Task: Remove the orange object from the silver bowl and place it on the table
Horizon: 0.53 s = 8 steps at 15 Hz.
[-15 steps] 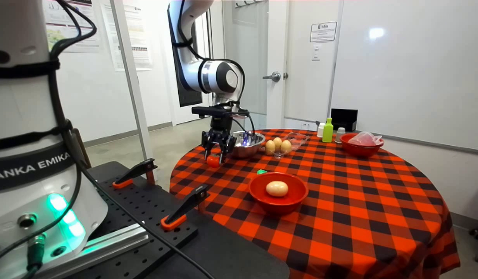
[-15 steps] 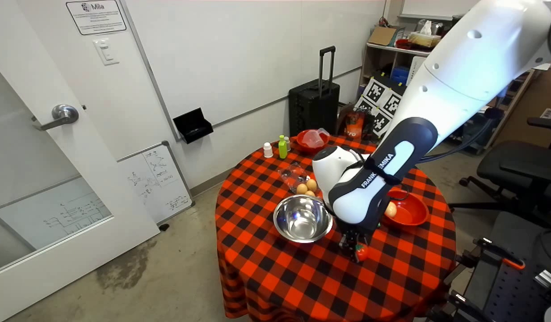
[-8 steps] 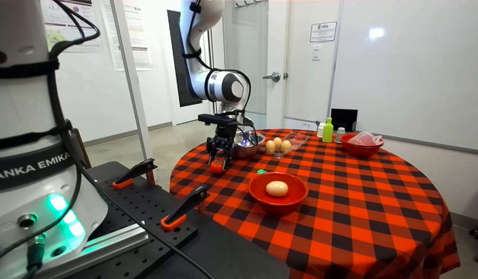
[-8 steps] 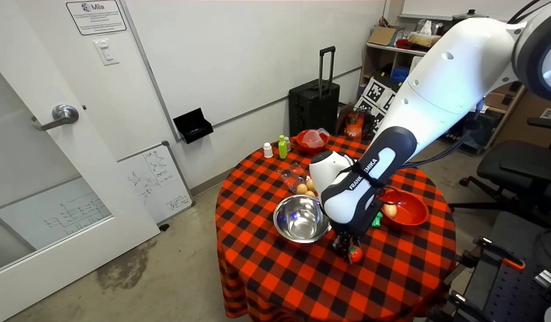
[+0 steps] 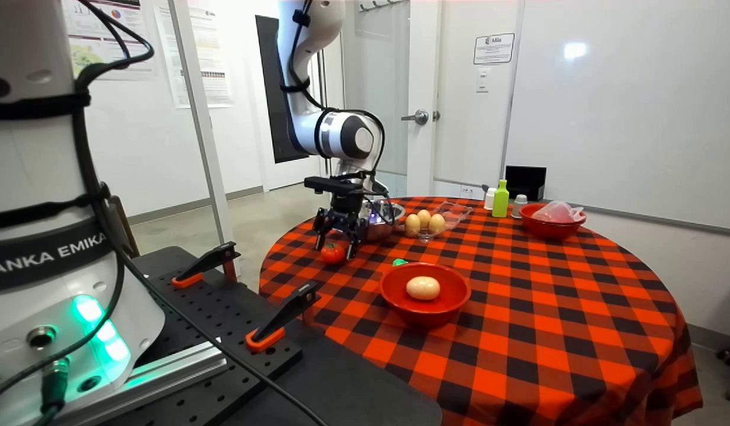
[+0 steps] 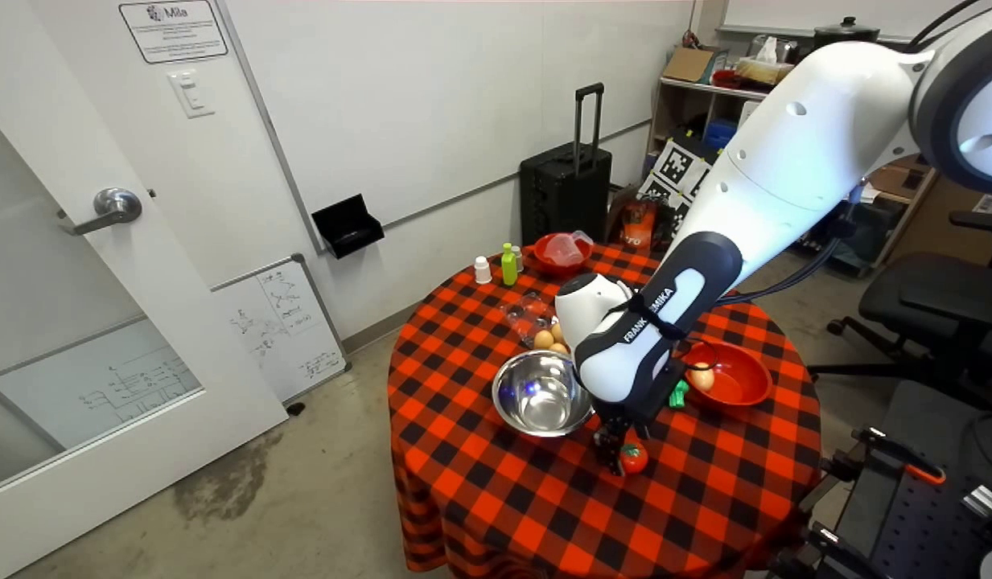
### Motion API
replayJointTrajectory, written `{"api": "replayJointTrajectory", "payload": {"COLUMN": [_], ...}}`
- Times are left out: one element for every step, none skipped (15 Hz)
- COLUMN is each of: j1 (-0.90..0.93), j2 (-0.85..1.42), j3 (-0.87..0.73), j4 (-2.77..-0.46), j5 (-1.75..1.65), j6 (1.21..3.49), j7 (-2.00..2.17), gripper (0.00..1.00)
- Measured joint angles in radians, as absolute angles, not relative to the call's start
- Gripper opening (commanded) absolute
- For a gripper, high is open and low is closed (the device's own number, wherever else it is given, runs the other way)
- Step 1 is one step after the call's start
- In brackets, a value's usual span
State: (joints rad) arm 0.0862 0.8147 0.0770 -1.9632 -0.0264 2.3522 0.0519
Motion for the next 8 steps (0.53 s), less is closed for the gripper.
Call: {"api": "replayJointTrajectory", "payload": {"j1": [0.087,0.088,0.090,0.093,0.096,0.100,0.104,0.109], "j2": [0.814,0.811,0.805,0.794,0.778,0.757,0.732,0.705], "j3": [0.077,0.077,0.077,0.077,0.077,0.077,0.077,0.077], "j4": [-1.964,-1.964,-1.966,-1.970,-1.978,-1.990,-2.003,-2.017], "j5": [-0.026,-0.026,-0.026,-0.026,-0.026,-0.026,-0.026,-0.027], "j6": [2.352,2.353,2.353,2.353,2.353,2.352,2.351,2.348], "j7": [0.054,0.056,0.058,0.060,0.062,0.065,0.070,0.077], "gripper": [1.00,1.00,1.00,1.00,1.00,1.00,1.00,1.00]}}
